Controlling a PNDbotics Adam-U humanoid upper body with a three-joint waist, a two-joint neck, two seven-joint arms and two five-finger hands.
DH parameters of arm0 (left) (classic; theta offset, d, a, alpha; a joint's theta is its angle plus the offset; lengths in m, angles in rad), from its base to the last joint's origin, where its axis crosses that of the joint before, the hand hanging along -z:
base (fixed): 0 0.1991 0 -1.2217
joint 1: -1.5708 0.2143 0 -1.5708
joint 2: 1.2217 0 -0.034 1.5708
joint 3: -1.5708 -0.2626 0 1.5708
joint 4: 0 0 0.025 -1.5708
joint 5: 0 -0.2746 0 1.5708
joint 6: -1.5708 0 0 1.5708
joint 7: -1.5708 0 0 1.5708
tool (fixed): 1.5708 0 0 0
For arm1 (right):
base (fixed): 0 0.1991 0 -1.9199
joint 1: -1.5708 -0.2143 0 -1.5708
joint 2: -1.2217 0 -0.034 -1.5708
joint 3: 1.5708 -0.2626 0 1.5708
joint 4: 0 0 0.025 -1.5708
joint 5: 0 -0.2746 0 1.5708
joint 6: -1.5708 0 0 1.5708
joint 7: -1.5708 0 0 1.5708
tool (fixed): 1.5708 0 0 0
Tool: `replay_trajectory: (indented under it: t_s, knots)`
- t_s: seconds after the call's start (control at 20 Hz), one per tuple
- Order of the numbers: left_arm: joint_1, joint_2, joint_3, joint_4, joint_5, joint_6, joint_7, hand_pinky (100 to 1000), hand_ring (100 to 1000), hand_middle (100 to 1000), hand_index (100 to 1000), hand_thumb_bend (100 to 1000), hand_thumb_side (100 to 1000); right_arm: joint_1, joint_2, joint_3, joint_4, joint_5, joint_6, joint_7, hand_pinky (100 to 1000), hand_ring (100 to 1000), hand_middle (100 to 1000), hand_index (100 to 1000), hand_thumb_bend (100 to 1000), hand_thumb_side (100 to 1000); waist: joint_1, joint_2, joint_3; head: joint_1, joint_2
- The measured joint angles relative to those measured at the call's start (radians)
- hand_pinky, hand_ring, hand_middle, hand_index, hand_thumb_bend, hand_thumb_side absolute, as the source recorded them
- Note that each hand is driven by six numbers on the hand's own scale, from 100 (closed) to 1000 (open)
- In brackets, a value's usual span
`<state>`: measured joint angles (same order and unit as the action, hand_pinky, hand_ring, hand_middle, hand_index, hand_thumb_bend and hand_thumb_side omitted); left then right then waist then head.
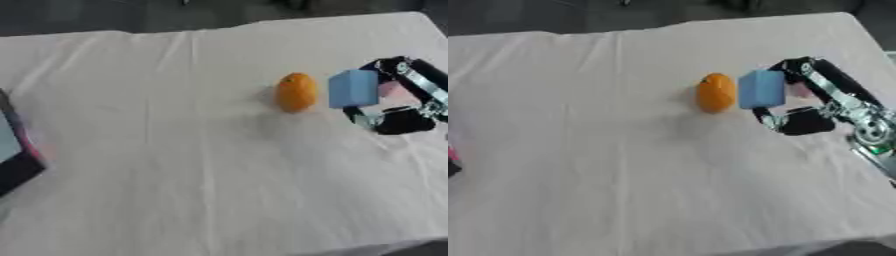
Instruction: Pick up the objects with one hand, pass them to the other hand, and then place them into the box on the other side of the table.
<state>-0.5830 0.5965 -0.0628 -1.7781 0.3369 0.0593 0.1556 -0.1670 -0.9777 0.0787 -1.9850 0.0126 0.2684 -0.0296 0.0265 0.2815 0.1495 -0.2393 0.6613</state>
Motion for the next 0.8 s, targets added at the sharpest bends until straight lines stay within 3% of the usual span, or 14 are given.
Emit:
replay_trajectory:
  t_s: [0.4, 0.8]
  knots:
    - [-0.245, 0.146, -0.164, -0.031, -0.089, 0.091, -0.210, 961, 783, 823, 836, 202, 574, -0.190, 0.118, 0.055, 0.061, -0.044, 0.061, 0.032, 806, 766, 482, 555, 100, 100, 0.017, -0.019, 0.009, -0.011, 0.005]
    - [-0.443, 0.122, -0.331, -0.006, -0.247, 0.136, -0.411, 942, 805, 839, 856, 238, 544, -0.346, 0.227, 0.115, 0.212, -0.054, 0.078, 0.042, 800, 768, 478, 550, 100, 100, 0.034, -0.027, 0.039, -0.027, 0.014]
